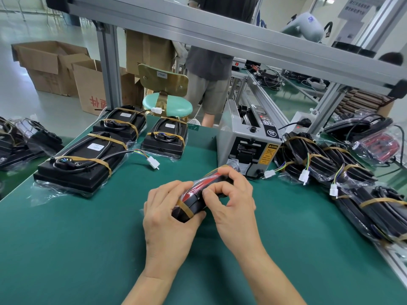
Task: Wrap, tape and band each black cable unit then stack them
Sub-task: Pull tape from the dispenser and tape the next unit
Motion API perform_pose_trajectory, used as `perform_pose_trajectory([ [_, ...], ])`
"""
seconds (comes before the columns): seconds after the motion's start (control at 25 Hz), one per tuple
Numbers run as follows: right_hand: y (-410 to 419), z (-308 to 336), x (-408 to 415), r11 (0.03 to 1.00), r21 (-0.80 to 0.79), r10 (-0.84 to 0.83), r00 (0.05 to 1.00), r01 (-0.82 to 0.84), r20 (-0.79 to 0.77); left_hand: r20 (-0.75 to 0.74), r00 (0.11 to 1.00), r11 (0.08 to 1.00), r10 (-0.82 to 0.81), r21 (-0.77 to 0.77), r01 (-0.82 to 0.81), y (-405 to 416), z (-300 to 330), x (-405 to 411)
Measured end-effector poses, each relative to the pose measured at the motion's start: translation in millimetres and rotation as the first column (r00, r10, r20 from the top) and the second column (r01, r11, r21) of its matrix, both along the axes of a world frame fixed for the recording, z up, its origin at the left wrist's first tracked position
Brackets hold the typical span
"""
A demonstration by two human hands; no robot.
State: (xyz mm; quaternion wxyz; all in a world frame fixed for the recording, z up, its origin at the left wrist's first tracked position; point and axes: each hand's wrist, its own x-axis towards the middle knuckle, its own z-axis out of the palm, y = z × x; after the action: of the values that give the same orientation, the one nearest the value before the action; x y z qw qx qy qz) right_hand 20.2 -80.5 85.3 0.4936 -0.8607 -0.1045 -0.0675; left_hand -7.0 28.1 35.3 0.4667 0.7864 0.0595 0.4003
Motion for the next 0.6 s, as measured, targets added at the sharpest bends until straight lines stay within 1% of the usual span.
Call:
perform_pose_trajectory([
  [0.2, -0.2, -2.6, -0.1, 0.997, 0.081, 0.001, 1.0, -0.003, 0.025, -0.002, 1.0, 1.0, -0.005, -0.003, 0.005, -0.8, 0.8, -1.2],
  [0.36, -2.4, -4.0, 2.2, 0.997, 0.076, 0.029, 0.999, -0.031, 0.026, -0.008, 1.0, 1.0, -0.003, -0.012, 0.003, 0.1, 0.2, -0.6],
  [0.52, -1.6, -3.9, 0.8, 0.985, 0.169, 0.018, 1.0, -0.022, 0.026, -0.009, 1.0, 1.0, -0.002, -0.017, 0.002, -0.7, 1.1, -2.0],
  [0.6, 0.3, -3.1, -0.4, 0.991, 0.135, -0.006, 0.998, -0.001, 0.056, -0.008, 1.0, 1.0, 0.005, -0.004, -0.005, -1.2, 1.4, -2.0],
])
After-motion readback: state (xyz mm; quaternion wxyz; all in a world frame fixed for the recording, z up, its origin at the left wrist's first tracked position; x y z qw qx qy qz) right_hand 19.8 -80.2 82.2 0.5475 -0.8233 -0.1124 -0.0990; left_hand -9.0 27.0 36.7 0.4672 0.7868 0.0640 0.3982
